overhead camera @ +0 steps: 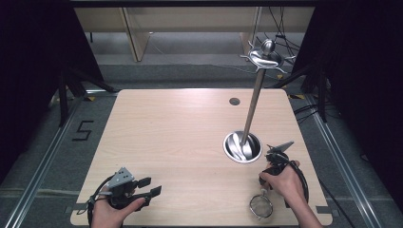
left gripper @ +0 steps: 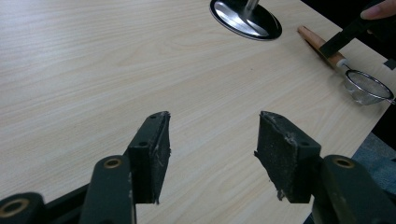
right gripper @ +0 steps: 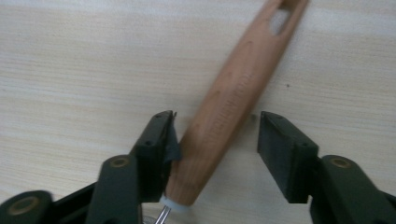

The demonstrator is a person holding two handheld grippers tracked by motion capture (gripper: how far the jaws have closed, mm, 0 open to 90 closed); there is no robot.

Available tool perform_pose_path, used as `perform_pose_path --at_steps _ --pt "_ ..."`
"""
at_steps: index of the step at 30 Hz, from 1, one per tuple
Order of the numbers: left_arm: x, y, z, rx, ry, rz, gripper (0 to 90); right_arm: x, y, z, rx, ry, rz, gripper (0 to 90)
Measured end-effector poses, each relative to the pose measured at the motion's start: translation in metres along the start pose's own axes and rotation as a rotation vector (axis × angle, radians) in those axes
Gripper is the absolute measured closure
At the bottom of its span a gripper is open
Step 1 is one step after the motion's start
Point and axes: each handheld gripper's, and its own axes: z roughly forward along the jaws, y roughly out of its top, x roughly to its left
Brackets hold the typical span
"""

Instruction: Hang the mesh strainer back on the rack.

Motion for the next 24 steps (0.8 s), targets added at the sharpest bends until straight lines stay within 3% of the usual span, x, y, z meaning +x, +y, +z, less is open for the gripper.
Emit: perform_pose_path --at_steps 4,5,9,10,11,16,22,24 --pt "-0.001 0.0 -0.001 0.005 0.006 -0.02 43.5 -0.002 0.001 0.002 0.023 -0.016 -0.01 51.4" --pt "0.0 0.0 -0.001 0.007 0.001 -0.002 43.5 0.001 0.001 0.003 0.027 -0.034 0.027 51.6" --pt "-0.001 0.0 0.0 0.005 -0.001 -0.02 43.5 -0.002 0.001 0.003 0.022 -0.033 -0.008 52.6" --pt "-0.001 0.0 -0.001 0.003 -0.002 -0.013 43.5 -0.003 0.001 0.004 0.021 -0.068 -0.029 55.8" --pt "-0.001 0.0 -0.001 0.005 0.0 -0.019 43.5 -0.002 0.0 0.003 0.029 -0.034 -0.026 58.1" --pt "-0.001 0.0 -0.001 0.006 -0.001 -0.022 43.4 -0.002 -0.001 0.002 0.032 -0.028 -0.028 63.0" --pt "0.0 -0.001 -0.001 0.011 0.001 -0.021 43.4 -0.004 -0.006 0.0 0.021 -0.012 -0.03 58.1" --pt "0.0 0.0 -0.001 0.01 0.001 -0.023 43.4 -0.005 -0.009 -0.002 0.049 -0.004 -0.033 58.3"
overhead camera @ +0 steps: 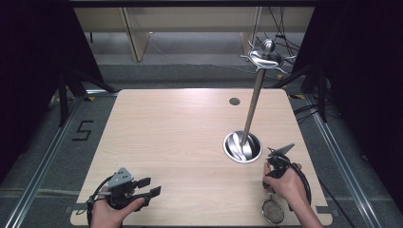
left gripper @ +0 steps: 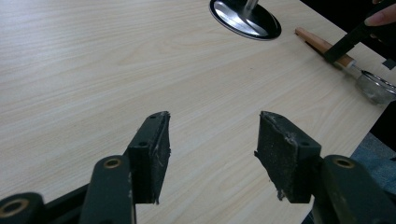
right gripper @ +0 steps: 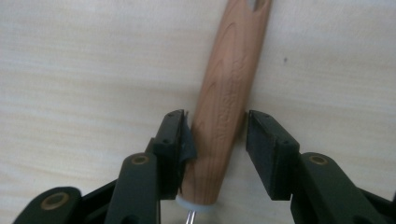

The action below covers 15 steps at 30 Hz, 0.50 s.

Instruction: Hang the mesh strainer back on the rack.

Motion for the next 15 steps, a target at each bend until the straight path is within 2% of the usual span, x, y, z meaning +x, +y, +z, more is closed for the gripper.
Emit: perform_pose_path --at_steps 3,7,8,10,11,12,15 --pt "0.0 0.0 0.0 0.001 0.0 0.001 43.4 0.0 -0.006 0.0 0.007 0.009 -0.012 58.5" --pt "0.0 0.0 0.0 0.001 -0.002 -0.001 43.4 0.001 -0.012 -0.001 -0.007 0.031 0.012 59.5" --pt "0.0 0.0 0.0 0.0 -0.002 0.002 43.4 0.001 -0.013 -0.002 0.008 0.012 -0.004 59.9" --pt "-0.001 0.0 0.0 -0.002 -0.001 -0.002 43.4 0.002 -0.015 -0.001 0.008 0.032 0.008 61.4" --pt "0.001 0.001 0.0 -0.001 -0.008 0.019 43.4 0.0 -0.015 0.001 0.008 0.0 -0.017 62.8" --pt "0.0 0.001 0.0 -0.003 -0.008 0.017 43.3 0.002 -0.014 0.0 0.026 0.034 0.005 63.3" --pt "0.0 0.0 0.0 -0.004 -0.008 0.002 43.3 0.0 -0.014 0.0 0.022 0.02 -0.016 63.7"
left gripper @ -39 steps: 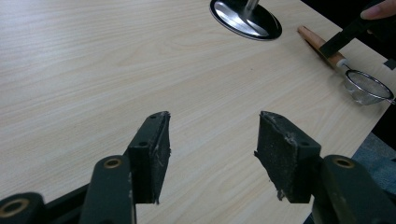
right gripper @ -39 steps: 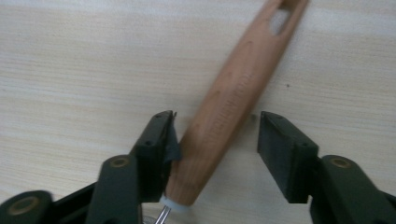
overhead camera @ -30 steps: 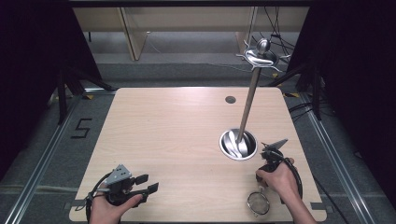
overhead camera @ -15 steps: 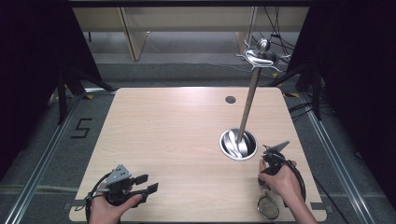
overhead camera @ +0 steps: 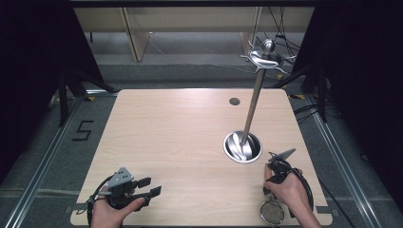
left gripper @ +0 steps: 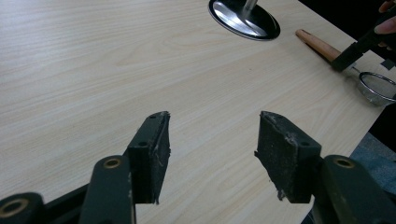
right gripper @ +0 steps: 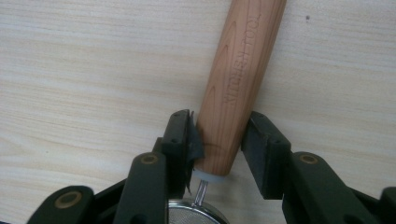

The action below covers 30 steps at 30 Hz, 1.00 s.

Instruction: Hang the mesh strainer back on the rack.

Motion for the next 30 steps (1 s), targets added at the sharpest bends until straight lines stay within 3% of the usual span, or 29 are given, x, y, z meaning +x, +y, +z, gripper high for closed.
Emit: perform_pose_path --at_steps 1,3,6,8,12,16,17,18,22,28,30 --pt "0.0 0.0 0.0 0.0 0.0 0.001 43.3 -0.003 0.001 0.002 -0.018 -0.025 -0.033 65.2" --pt "0.0 0.0 0.0 0.001 -0.001 0.0 43.3 0.001 0.001 -0.001 -0.003 0.003 0.03 66.8" --pt "0.0 0.0 0.0 0.003 0.001 0.001 43.3 0.0 0.001 -0.001 0.005 0.003 0.047 68.5" --pt "0.0 0.0 0.0 0.003 0.0 0.0 43.3 -0.002 0.002 -0.002 -0.001 -0.014 0.021 69.0" --pt "0.0 -0.001 0.0 0.0 -0.002 0.003 43.3 -0.007 0.002 -0.002 -0.011 0.008 -0.012 69.3" --pt "0.0 -0.001 0.0 0.002 -0.002 0.003 43.3 -0.008 0.001 -0.004 -0.022 0.016 -0.016 69.5" --pt "0.0 -0.001 0.0 0.003 -0.001 0.002 43.3 -0.011 0.001 -0.004 -0.038 -0.003 -0.044 69.5" --pt "0.0 -0.001 -0.001 0.003 -0.001 0.002 43.3 -0.013 0.001 -0.004 -0.061 0.009 -0.068 69.6" --pt "0.0 -0.001 -0.001 0.003 0.0 0.0 43.3 -0.014 0.0 -0.008 -0.087 0.005 -0.077 69.5" --pt "0.0 -0.001 -0.001 -0.002 0.003 -0.006 43.2 -0.017 -0.008 -0.021 -0.181 0.033 -0.118 69.6" --pt "0.001 -0.001 -0.001 -0.004 -0.004 0.012 43.2 -0.019 -0.015 -0.027 -0.258 0.052 -0.139 69.6"
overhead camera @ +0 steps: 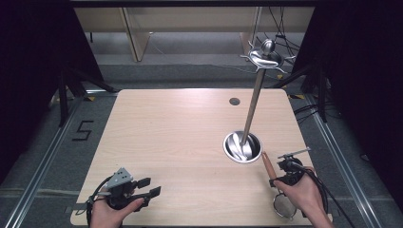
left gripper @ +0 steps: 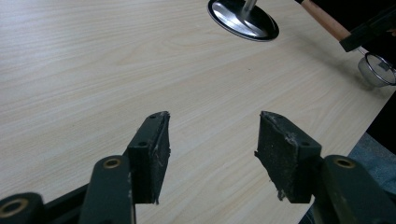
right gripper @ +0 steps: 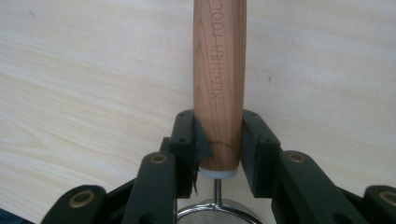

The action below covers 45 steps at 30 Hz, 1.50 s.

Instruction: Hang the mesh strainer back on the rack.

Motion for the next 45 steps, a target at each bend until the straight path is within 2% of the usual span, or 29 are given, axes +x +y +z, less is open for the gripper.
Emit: perform_pose_path --at_steps 2,3,4,5,7,8,9,10,13,15,16,20,21,22,23,26,27,28,29,31,32,33,38,39,40,41,43,44,45 --pt "0.0 0.0 0.0 -0.002 -0.001 0.002 43.2 0.0 -0.002 -0.003 -0.016 -0.004 -0.005 69.6" --pt "0.0 0.0 0.0 -0.004 0.002 0.004 43.2 -0.001 -0.005 -0.008 -0.069 0.004 -0.013 69.6" --pt "0.0 0.0 0.0 -0.004 0.002 0.004 43.2 -0.001 -0.005 -0.008 -0.069 0.004 -0.013 69.6" --pt "-0.002 0.0 0.0 -0.009 0.006 -0.014 43.2 -0.001 -0.009 -0.015 -0.123 0.01 -0.024 69.6" --pt "-0.002 0.0 0.0 -0.011 0.01 -0.015 43.2 -0.007 -0.012 -0.018 -0.209 0.011 -0.092 69.6" --pt "-0.002 0.0 0.0 -0.011 0.01 -0.015 43.2 -0.007 -0.012 -0.018 -0.209 0.011 -0.092 69.6" --pt "-0.001 0.0 0.0 -0.01 0.004 -0.014 43.3 -0.008 -0.014 -0.023 -0.246 0.022 -0.096 69.6" --pt "-0.001 0.0 0.0 -0.01 0.004 -0.014 43.2 -0.008 -0.014 -0.023 -0.246 0.022 -0.096 69.6" --pt "-0.002 0.0 -0.001 -0.009 0.009 -0.008 43.3 -0.008 -0.016 -0.031 -0.318 0.02 -0.123 69.6" --pt "-0.001 0.0 -0.001 -0.006 0.011 -0.014 43.3 -0.007 -0.016 -0.036 -0.319 0.019 -0.124 69.6" --pt "-0.001 0.0 -0.001 -0.008 0.007 -0.013 43.3 -0.006 -0.015 -0.034 -0.388 0.031 -0.125 69.5" --pt "-0.001 0.0 -0.001 -0.01 0.008 -0.013 43.3 -0.005 -0.015 -0.038 -0.418 0.036 -0.121 69.5" --pt "-0.001 0.0 -0.001 -0.012 0.01 -0.013 43.3 -0.001 -0.016 -0.041 -0.441 0.045 -0.071 69.5" --pt "-0.001 0.0 -0.001 -0.012 0.01 -0.013 43.3 -0.001 -0.016 -0.041 -0.441 0.045 -0.071 69.5" --pt "-0.001 0.0 -0.001 -0.011 0.014 -0.016 43.2 -0.006 -0.014 -0.041 -0.481 0.041 -0.125 69.5" --pt "-0.001 0.0 -0.001 -0.011 0.014 -0.013 43.1 -0.003 -0.015 -0.044 -0.477 0.04 -0.109 69.5" --pt "-0.001 0.0 -0.001 -0.011 0.014 -0.012 43.0 -0.006 -0.013 -0.043 -0.518 0.027 -0.151 69.5" --pt "-0.001 0.0 -0.001 -0.011 0.014 -0.011 43.0 -0.003 -0.014 -0.044 -0.513 0.03 -0.111 69.5" --pt "-0.001 0.0 -0.001 -0.013 0.013 -0.012 43.0 -0.003 -0.014 -0.043 -0.535 0.029 -0.126 69.5" --pt "-0.001 0.0 -0.001 -0.012 0.014 -0.012 43.0 -0.003 -0.014 -0.045 -0.522 0.031 -0.123 69.5" --pt "-0.001 0.0 -0.001 -0.011 0.013 -0.012 43.0 -0.005 -0.013 -0.046 -0.554 0.024 -0.155 69.5" --pt "-0.001 0.0 -0.001 -0.012 0.01 -0.011 43.0 -0.002 -0.014 -0.047 -0.548 0.031 -0.127 69.5" --pt "-0.001 0.0 -0.001 -0.013 0.011 -0.01 42.9 -0.004 -0.011 -0.052 -0.603 0.011 -0.151 69.5" --pt "-0.001 0.0 -0.001 -0.013 0.013 -0.01 42.9 -0.002 -0.012 -0.054 -0.594 0.018 -0.121 69.5" --pt "-0.001 0.0 -0.001 -0.013 0.013 -0.01 42.8 -0.002 -0.012 -0.055 -0.605 0.019 -0.123 69.5" --pt "-0.001 0.0 -0.001 -0.012 0.013 -0.008 42.8 -0.004 -0.011 -0.056 -0.622 0.005 -0.155 69.5" --pt "-0.001 0.0 -0.001 -0.012 0.013 -0.008 42.8 -0.002 -0.011 -0.059 -0.619 0.011 -0.135 69.5" --pt "-0.001 0.0 -0.001 -0.012 0.013 -0.009 42.7 -0.004 -0.009 -0.059 -0.642 0.01 -0.163 69.5" --pt "-0.001 0.0 -0.001 -0.01 0.016 -0.005 42.7 -0.002 -0.01 -0.061 -0.639 0.008 -0.149 69.5"
